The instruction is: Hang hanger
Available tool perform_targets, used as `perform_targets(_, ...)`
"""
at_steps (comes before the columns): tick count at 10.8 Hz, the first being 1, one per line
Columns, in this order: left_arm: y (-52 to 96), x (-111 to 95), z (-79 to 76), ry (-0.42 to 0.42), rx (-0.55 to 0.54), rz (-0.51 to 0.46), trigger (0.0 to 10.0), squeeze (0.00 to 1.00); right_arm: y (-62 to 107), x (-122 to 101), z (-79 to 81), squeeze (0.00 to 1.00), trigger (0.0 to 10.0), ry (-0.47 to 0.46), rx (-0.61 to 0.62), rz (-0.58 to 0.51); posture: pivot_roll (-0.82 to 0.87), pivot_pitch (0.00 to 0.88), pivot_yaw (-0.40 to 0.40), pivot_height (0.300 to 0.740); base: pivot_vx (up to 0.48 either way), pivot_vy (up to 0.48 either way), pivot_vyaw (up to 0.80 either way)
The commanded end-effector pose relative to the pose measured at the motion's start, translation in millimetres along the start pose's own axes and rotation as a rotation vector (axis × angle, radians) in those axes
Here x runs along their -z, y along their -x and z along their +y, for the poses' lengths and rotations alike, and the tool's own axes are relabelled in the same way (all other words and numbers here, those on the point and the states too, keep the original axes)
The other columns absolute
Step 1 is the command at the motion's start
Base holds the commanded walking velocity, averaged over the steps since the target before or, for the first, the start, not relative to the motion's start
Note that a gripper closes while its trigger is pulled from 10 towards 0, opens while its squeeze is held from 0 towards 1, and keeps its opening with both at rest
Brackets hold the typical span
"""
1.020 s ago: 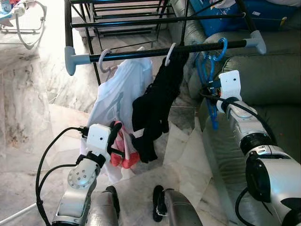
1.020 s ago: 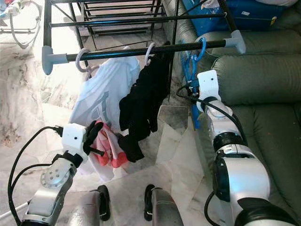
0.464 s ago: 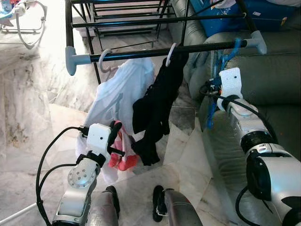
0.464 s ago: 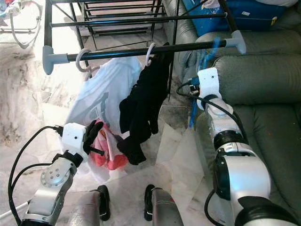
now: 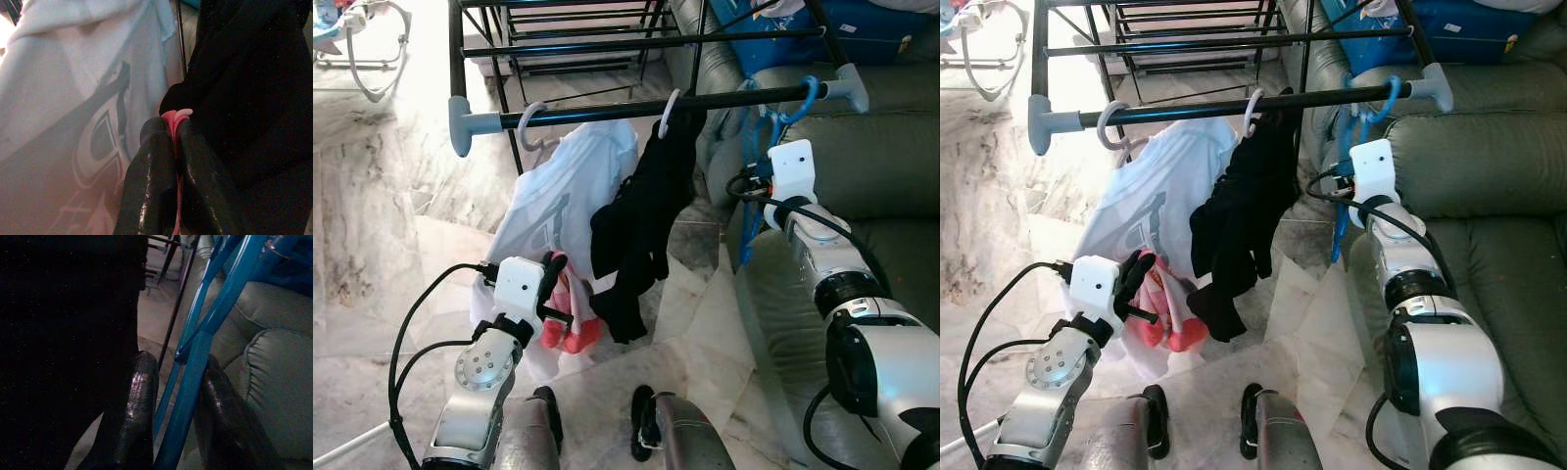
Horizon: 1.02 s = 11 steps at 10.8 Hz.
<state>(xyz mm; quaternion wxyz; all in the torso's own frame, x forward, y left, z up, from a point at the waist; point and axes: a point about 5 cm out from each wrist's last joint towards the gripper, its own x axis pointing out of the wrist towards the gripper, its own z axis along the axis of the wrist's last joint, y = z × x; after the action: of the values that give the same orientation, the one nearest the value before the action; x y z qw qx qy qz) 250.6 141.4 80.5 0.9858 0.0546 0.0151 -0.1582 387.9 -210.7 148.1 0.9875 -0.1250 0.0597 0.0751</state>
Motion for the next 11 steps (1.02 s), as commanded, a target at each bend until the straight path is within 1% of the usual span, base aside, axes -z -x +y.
perform_targets(1, 0.8, 3.3, -2.0, -0.001, 0.001, 0.016, 10.0, 0.00, 0.9, 3.0, 2.4, 0.00, 0.0, 0.008, -0.030, 0.003, 0.03, 0.237, -0.070, 0.740, 0.000, 0.000, 0.00)
perform_targets(2, 0.6, 3.7, -2.4, -0.001, 0.001, 0.018, 10.0, 0.00, 3.0, 7.8, 8.0, 0.00, 3.5, 0.045, -0.084, 0.001, 0.03, 0.237, -0.070, 0.740, 0.000, 0.000, 0.00)
perform_targets(3, 0.6, 3.9, -2.6, -0.001, 0.002, 0.019, 10.0, 0.00, 3.7, 8.9, 7.6, 0.00, 5.0, 0.047, -0.085, 0.001, 0.03, 0.237, -0.070, 0.740, 0.000, 0.000, 0.00)
perform_targets(4, 0.5, 4.4, -3.9, 0.000, 0.006, 0.021, 10.0, 0.00, 6.8, 12.5, 2.2, 0.00, 10.0, 0.051, -0.082, 0.006, 0.03, 0.238, -0.068, 0.740, 0.000, 0.000, 0.00)
perform_targets(5, 0.1, 4.4, -4.1, 0.000, 0.007, 0.021, 10.0, 0.00, 9.0, 15.0, -1.9, 0.00, 10.0, 0.049, -0.079, 0.013, 0.03, 0.238, -0.069, 0.740, 0.000, 0.000, 0.00)
perform_targets(6, -0.3, 4.2, -4.4, 0.000, 0.007, 0.021, 10.0, 0.00, 11.6, 17.6, -7.2, 0.31, 10.0, 0.055, -0.068, 0.020, 0.03, 0.239, -0.070, 0.740, 0.000, 0.000, 0.00)
perform_targets(7, -0.3, 4.6, -4.5, 0.005, 0.003, 0.022, 10.0, 0.00, 16.4, 21.2, -13.2, 1.00, 10.0, 0.131, -0.092, 0.029, 0.03, 0.239, -0.070, 0.740, 0.000, 0.000, 0.00)
perform_targets(8, -0.1, 5.3, -5.2, 0.008, 0.005, 0.025, 10.0, 0.00, 18.9, 20.2, -19.8, 1.00, 10.0, 0.162, -0.090, 0.029, 0.03, 0.239, -0.070, 0.740, 0.000, 0.000, 0.00)
perform_targets(9, -1.4, 5.2, -5.6, 0.008, 0.008, 0.025, 10.0, 0.00, 19.7, 17.5, -26.0, 1.00, 10.0, 0.165, -0.079, 0.031, 0.01, 0.237, -0.069, 0.740, 0.000, 0.000, 0.00)
perform_targets(11, -3.0, 4.8, -6.0, 0.008, 0.010, 0.023, 10.0, 0.00, 19.5, 14.9, -32.2, 1.00, 10.0, 0.142, -0.069, 0.050, 0.01, 0.234, -0.069, 0.740, 0.000, 0.000, 0.00)
